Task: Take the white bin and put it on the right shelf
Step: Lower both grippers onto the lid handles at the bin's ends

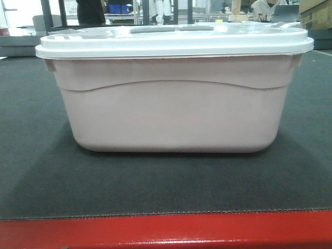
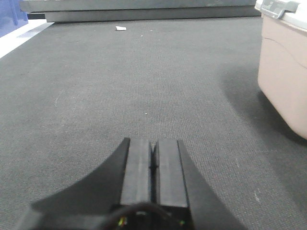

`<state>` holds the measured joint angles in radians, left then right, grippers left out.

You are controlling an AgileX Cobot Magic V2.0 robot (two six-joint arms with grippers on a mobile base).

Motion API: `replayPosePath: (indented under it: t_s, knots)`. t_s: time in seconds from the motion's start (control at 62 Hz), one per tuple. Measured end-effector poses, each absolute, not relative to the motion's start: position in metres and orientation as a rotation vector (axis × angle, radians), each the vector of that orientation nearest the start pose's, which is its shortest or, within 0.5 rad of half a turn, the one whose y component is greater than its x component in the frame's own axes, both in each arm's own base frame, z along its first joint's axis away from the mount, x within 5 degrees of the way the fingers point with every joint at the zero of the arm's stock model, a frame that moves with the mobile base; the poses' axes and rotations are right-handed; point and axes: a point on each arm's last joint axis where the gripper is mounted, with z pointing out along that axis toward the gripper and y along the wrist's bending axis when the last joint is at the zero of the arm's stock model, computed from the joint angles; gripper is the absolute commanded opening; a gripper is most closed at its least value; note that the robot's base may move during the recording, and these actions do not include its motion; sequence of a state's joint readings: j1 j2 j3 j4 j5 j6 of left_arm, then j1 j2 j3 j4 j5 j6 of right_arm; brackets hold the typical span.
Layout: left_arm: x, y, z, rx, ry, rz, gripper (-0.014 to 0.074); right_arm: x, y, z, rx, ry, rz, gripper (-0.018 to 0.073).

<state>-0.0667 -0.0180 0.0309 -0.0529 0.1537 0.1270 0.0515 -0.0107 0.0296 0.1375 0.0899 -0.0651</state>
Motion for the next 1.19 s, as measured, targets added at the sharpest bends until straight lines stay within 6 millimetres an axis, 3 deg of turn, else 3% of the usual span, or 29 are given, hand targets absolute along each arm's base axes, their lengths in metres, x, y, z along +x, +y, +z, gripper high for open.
replayPosePath:
  t_s: [0.613,1.193]
  knots:
    - [0.056,-0.004,0.190,0.123,1.645,-0.001,-0.0118,0.057,0.004,0.196,0.007,1.593,0.106,0.0069]
    - [0.056,-0.004,0.201,0.049,1.528,-0.062,-0.0118,0.057,0.003,0.201,0.012,1.535,0.102,0.0069]
